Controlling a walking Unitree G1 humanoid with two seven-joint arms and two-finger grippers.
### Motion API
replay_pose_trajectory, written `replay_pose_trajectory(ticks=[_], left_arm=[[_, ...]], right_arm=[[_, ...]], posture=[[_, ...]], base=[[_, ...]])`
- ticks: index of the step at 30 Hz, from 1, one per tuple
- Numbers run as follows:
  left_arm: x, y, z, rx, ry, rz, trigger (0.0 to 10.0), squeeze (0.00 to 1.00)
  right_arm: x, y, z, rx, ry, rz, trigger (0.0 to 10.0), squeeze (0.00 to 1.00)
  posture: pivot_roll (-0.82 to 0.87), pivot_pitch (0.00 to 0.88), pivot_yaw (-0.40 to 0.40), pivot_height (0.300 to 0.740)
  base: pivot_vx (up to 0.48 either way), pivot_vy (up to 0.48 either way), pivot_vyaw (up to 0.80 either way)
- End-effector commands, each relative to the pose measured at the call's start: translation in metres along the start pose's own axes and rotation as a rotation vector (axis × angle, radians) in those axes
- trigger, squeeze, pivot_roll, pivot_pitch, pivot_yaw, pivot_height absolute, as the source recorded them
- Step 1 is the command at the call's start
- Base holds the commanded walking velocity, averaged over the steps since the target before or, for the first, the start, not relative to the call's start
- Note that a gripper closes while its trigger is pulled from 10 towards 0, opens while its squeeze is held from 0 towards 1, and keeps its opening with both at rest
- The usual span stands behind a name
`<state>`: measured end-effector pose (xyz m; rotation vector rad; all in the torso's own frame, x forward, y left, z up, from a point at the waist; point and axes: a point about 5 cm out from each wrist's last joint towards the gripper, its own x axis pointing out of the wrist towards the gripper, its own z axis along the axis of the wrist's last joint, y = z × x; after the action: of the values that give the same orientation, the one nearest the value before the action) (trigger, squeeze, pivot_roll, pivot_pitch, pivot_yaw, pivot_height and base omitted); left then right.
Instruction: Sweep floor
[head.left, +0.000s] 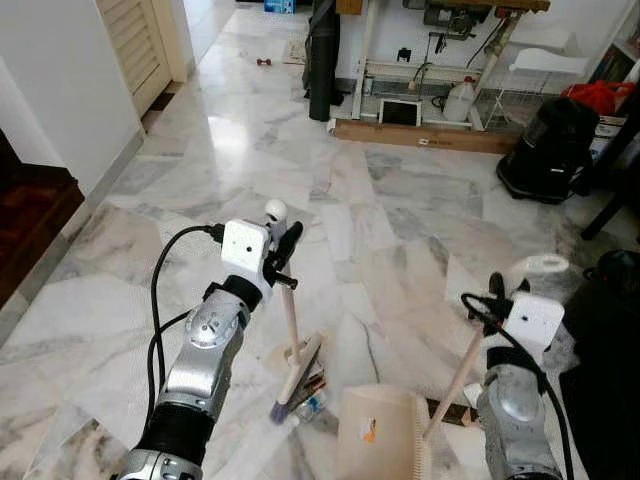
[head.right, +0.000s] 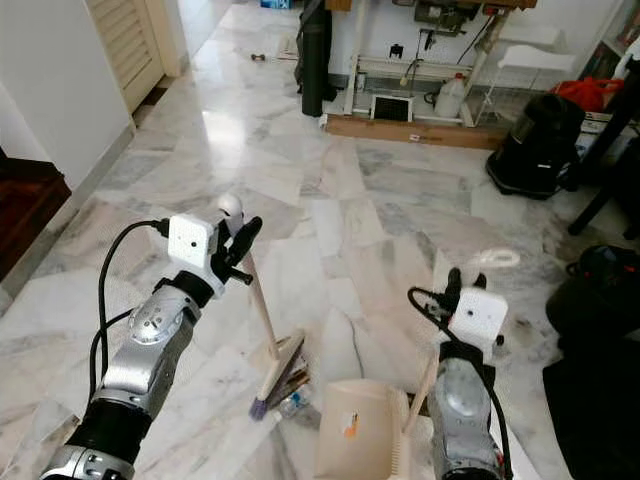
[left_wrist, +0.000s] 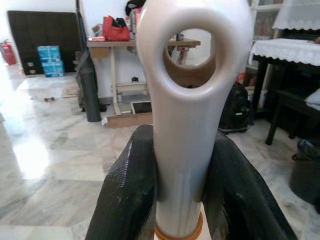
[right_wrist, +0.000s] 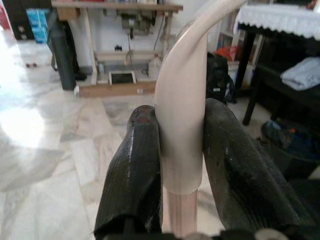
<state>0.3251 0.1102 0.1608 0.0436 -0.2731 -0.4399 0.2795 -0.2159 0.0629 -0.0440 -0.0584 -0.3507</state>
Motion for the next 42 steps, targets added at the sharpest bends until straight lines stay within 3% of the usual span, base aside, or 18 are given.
replay_pose_trajectory(ticks=[1,8,16,28,35,42], left_arm=[[0.004,0.0,0.014,0.015,-0.045,-0.031,10.0,0.0],[0.006,-0.001,0.018,0.02,-0.043,-0.071,10.0,0.0],[0.007,-0.007,0.019,0.004,-0.013,-0.169,10.0,0.0],[0.01,-0.008,0.021,0.01,-0.003,-0.204,10.0,0.0],[0.006,-0.007,0.012,0.049,0.046,-0.214,10.0,0.0],[0.003,-0.012,0.001,0.037,0.1,-0.256,10.0,0.0]], right_arm=[[-0.001,-0.004,-0.003,-0.011,-0.004,-0.011,10.0,0.0],[-0.011,-0.005,-0.026,-0.036,0.076,-0.004,10.0,0.0],[-0.015,0.0,-0.04,-0.047,0.138,0.019,10.0,0.0],[-0.03,0.003,-0.058,-0.067,0.214,0.05,10.0,0.0],[-0.034,0.004,-0.062,-0.064,0.224,0.051,10.0,0.0],[-0.03,0.003,-0.058,-0.06,0.203,0.048,10.0,0.0]], posture=[[0.1,0.131,-0.026,0.74],[0.11,0.125,-0.021,0.74],[0.13,0.129,-0.019,0.74],[0.13,0.143,-0.013,0.74],[0.13,0.146,-0.013,0.74],[0.12,0.147,-0.015,0.74]], base=[[0.0,0.0,0.0],[0.0,0.0,0.0],[0.0,0.0,0.0],[0.0,0.0,0.0],[0.0,0.0,0.0],[0.0,0.0,0.0]])
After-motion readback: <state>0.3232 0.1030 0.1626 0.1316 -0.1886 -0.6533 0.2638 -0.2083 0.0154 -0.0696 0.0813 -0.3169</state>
